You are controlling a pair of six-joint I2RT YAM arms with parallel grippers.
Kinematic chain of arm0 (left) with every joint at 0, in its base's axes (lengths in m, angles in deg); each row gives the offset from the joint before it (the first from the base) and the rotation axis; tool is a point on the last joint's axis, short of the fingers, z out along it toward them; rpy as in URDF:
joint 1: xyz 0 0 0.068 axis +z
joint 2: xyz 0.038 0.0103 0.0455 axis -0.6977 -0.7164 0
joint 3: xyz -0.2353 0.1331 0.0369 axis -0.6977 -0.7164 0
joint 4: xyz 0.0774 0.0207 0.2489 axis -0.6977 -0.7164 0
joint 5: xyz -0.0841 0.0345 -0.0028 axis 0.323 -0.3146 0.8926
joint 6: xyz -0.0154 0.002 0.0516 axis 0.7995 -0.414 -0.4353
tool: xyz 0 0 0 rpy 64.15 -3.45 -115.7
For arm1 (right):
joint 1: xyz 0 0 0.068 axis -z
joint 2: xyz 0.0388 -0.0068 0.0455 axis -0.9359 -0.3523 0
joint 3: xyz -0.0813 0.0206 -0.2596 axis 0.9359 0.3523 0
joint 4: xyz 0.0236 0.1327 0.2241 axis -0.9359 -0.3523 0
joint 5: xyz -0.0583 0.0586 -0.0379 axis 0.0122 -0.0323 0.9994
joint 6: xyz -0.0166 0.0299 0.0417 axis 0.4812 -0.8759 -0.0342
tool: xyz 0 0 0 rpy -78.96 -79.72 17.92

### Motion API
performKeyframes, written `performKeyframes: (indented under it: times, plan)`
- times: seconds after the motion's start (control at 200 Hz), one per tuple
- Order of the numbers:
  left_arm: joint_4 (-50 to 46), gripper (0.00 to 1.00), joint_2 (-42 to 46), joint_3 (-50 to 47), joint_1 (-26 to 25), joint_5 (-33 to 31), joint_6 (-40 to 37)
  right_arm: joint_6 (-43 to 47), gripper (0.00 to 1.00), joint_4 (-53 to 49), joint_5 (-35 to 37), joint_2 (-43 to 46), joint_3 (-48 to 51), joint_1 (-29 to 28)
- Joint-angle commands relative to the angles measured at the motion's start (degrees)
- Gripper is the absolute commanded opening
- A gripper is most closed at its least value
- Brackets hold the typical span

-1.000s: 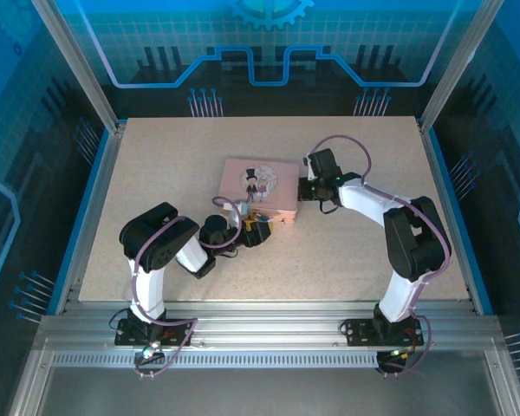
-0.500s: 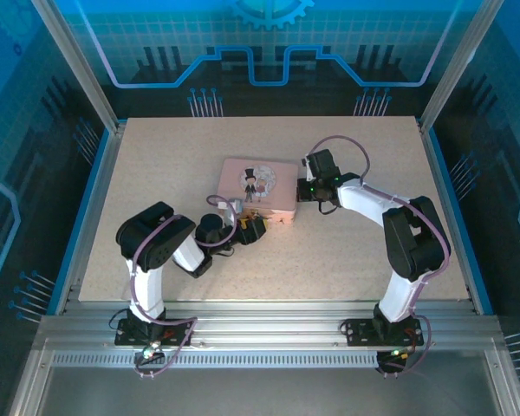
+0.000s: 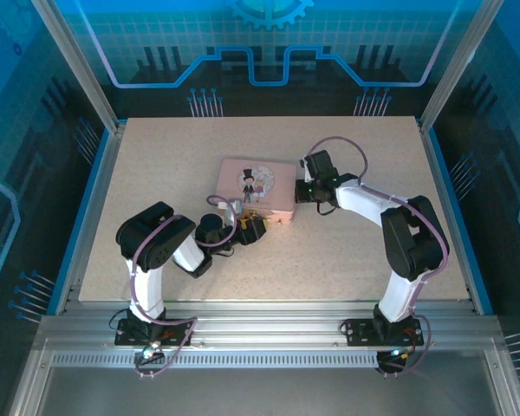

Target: Unlock a padlock with a key

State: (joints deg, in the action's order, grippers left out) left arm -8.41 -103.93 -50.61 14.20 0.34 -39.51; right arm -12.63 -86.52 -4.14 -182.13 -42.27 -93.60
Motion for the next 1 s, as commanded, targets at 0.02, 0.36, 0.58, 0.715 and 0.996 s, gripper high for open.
performKeyframes:
  times: [0.02,0.36,0.58,0.715,0.996]
  plan:
    - [2.25,0.66,2.18,1.11,0.34,2.08,0.4,-0.8,0.0,0.67,-1.64,-1.4,-0.22,-1.29]
    - [2.29,0.6,4.71,-0.84,0.38,1.75,0.24,-0.64,0.0,0.22,-1.59,-1.64,-0.58,-1.44]
    - [2.28,0.6,5.35,-1.79,0.42,1.83,0.67,-0.89,0.0,0.31,-1.48,-2.09,-0.8,-1.47]
    - [2.26,0.59,4.11,-1.25,0.42,1.06,0.8,-0.81,0.0,0.17,-1.73,-2.01,-1.06,-1.61]
    - [2.25,0.61,1.57,-1.89,1.08,0.05,1.81,-0.44,0.0,0.1,-1.69,-2.09,-1.02,-1.61]
